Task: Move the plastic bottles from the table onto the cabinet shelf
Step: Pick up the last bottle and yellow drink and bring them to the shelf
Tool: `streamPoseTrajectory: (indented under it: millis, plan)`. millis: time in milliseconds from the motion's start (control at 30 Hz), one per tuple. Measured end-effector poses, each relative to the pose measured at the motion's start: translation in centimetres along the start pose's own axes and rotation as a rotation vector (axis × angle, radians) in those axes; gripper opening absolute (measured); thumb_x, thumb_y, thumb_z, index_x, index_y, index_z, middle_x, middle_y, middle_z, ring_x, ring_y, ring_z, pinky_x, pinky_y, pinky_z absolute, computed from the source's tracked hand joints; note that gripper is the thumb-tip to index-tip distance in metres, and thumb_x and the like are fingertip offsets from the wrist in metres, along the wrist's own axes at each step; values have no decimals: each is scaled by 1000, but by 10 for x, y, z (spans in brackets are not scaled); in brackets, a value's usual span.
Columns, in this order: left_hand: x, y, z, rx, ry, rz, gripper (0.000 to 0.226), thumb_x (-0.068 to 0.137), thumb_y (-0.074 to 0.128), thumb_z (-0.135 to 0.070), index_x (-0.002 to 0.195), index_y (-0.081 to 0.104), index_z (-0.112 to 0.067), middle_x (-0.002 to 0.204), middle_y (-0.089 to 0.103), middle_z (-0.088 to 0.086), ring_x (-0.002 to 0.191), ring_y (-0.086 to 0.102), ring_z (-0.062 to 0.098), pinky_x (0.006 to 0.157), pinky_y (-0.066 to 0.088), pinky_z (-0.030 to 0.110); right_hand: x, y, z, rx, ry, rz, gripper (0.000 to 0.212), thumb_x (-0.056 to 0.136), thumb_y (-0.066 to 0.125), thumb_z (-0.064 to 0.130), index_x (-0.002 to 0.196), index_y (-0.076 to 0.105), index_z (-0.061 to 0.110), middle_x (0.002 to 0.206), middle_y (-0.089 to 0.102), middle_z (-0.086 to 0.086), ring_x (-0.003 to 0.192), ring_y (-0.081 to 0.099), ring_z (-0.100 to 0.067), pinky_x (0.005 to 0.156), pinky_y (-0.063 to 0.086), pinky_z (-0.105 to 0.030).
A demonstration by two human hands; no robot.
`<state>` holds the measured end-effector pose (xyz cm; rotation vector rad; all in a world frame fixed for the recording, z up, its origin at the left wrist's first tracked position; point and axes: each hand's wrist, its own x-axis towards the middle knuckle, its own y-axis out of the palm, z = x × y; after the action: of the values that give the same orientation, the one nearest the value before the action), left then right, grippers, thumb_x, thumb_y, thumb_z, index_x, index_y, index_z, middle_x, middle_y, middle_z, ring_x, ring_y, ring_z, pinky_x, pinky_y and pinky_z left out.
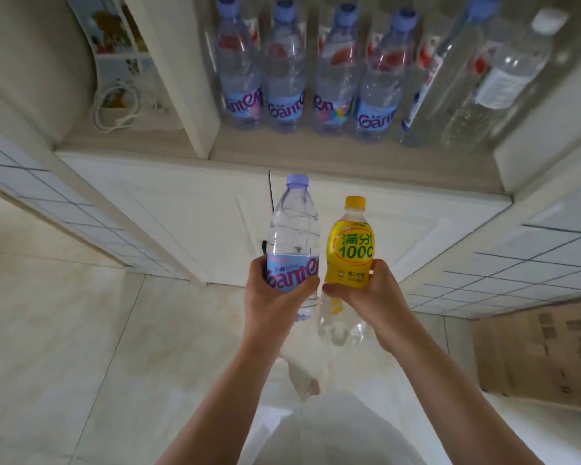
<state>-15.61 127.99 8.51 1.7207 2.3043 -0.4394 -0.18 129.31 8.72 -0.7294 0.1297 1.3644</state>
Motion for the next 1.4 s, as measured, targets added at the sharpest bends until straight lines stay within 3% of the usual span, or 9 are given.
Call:
streamPoseTrajectory:
  millis: [233, 400, 667, 800, 900, 1033, 1133, 1300, 1400]
  plan:
    - [72, -14, -38, -45, 90, 33, 57, 44, 81, -44, 94, 61, -21, 77, 71, -6, 63, 67, 2, 52, 49, 14, 44, 23, 62, 54, -117, -77, 66, 44, 86, 38, 97, 48, 27, 92, 67, 6, 85, 66, -13, 63, 51, -30]
    - [122, -29, -63, -6, 183, 54, 54, 47, 78, -48, 92, 59, -24, 75, 69, -13, 59, 64, -3, 49, 47, 10, 71, 39, 109, 58, -248, -162, 66, 50, 87, 30, 101, 46, 25, 91, 67, 9, 88, 66, -13, 76, 55, -39]
    - [181, -35, -103, 92, 359, 52, 60, 47, 86, -40, 94, 51, -30, 89, 67, -7, 80, 69, 16, 64, 59, 34, 96, 47, 164, 122, -494, -227, 69, 54, 86, 24, 110, 45, 20, 95, 65, 11, 90, 67, -12, 79, 56, -46]
    - [201, -29, -116, 112, 474, -14, 66, 48, 90, -39, 98, 48, -42, 98, 65, -15, 91, 67, 10, 78, 58, 42, 111, 54, 178, 178, -625, -274, 69, 56, 84, 24, 111, 42, 21, 96, 62, 18, 90, 65, -5, 76, 54, -26]
    - [212, -25, -121, 107, 505, -64, 72, 49, 93, -33, 99, 46, -54, 100, 64, -25, 93, 65, 1, 79, 58, 37, 126, 60, 185, 184, -690, -283, 71, 55, 84, 28, 111, 41, 20, 95, 62, 19, 87, 64, 1, 70, 51, -14]
    - [224, -24, -121, 144, 518, -84, 76, 50, 94, -33, 110, 49, -42, 101, 62, -35, 94, 63, -7, 76, 55, 22, 145, 67, 183, 197, -720, -227, 75, 57, 85, 28, 117, 42, 17, 95, 62, 29, 88, 64, 4, 69, 50, -12]
    - [228, -22, -119, 177, 523, -92, 71, 51, 93, -29, 105, 50, -44, 95, 61, -42, 88, 62, -13, 73, 56, 23, 150, 73, 179, 206, -733, -238, 76, 58, 85, 30, 118, 38, 24, 99, 59, 37, 90, 63, 6, 68, 48, -8]
    - [235, -22, -119, 152, 533, -87, 76, 53, 93, -20, 117, 53, -29, 105, 67, -18, 97, 66, 3, 83, 58, 38, 155, 75, 176, 207, -736, -223, 77, 60, 86, 27, 118, 36, 31, 104, 60, 31, 95, 64, 0, 72, 51, -13]
    - [231, -20, -116, 161, 568, -124, 80, 56, 91, -20, 121, 48, -33, 113, 63, -14, 104, 62, 6, 88, 57, 36, 154, 79, 170, 166, -738, -206, 77, 62, 84, 41, 121, 35, 33, 113, 61, 14, 103, 63, -6, 82, 54, -23]
